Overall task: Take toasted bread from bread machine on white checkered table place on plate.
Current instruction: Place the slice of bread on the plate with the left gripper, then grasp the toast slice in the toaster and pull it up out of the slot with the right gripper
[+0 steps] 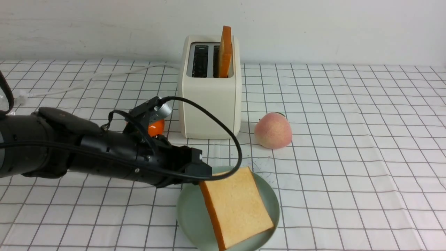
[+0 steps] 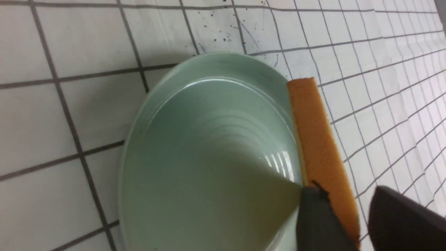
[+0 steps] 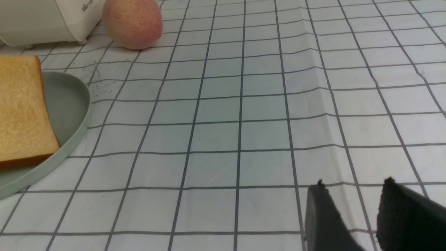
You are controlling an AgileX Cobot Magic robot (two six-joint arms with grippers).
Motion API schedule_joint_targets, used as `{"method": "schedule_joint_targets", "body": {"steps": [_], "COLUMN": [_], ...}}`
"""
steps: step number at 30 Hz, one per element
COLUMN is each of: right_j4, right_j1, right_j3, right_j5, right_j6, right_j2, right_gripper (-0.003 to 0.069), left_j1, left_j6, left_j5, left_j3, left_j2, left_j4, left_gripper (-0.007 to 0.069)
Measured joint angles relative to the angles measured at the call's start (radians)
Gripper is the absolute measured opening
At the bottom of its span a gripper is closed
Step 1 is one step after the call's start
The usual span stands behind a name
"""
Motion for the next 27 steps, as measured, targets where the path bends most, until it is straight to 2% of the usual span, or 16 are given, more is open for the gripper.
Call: {"method": "schedule_joint_targets", "body": {"steps": [4, 7, 9, 12, 13, 14, 17, 18, 19, 27], "right_j4": [0.0, 0.0, 0.0, 0.0, 0.0, 0.0, 0.0, 0.0, 0.0, 0.0], "right_j1": [0.0, 0.0, 0.0, 0.0, 0.0, 0.0, 0.0, 0.0, 0.0, 0.0], "right_j3": [0.0, 0.0, 0.0, 0.0, 0.0, 0.0, 0.0, 0.0, 0.0, 0.0], "right_j5": [0.0, 0.0, 0.0, 0.0, 0.0, 0.0, 0.0, 0.0, 0.0, 0.0], "right_j6": [0.0, 0.0, 0.0, 0.0, 0.0, 0.0, 0.0, 0.0, 0.0, 0.0], "right_j2": [0.0, 0.0, 0.0, 0.0, 0.0, 0.0, 0.0, 0.0, 0.0, 0.0], "right_gripper": [0.0241, 0.0241, 0.0241, 0.0241, 0.0241, 0.0241, 0.0241, 0.0241, 0.0241, 0.0241], "left_j1": [0.0, 0.0, 0.0, 0.0, 0.0, 0.0, 0.0, 0.0, 0.0, 0.0], "left_j6": [0.0, 0.0, 0.0, -0.009, -0.021, -0.021, -0.086, -0.094, -0.126, -0.233], "left_j5": [-0.012, -0.034, -0.051, -0.054, -0.054, -0.054, -0.054, -0.055, -0.056, -0.026], "left_j3": [-0.009, -0.021, -0.024, -0.024, -0.024, -0.024, -0.024, -0.024, -0.024, -0.024], "left_j2": [-0.061, -0.142, -0.214, -0.36, -0.406, -0.415, -0.564, -0.57, -0.622, -0.67], "left_j4": [0.063, 0.119, 0.159, 0.227, 0.249, 0.249, 0.344, 0.355, 0.395, 0.513], "left_gripper": [0.0517, 0.0584, 0.0578, 0.0468, 0.0402, 0.0388, 0.0078, 0.0064, -0.0012, -0.0013]}}
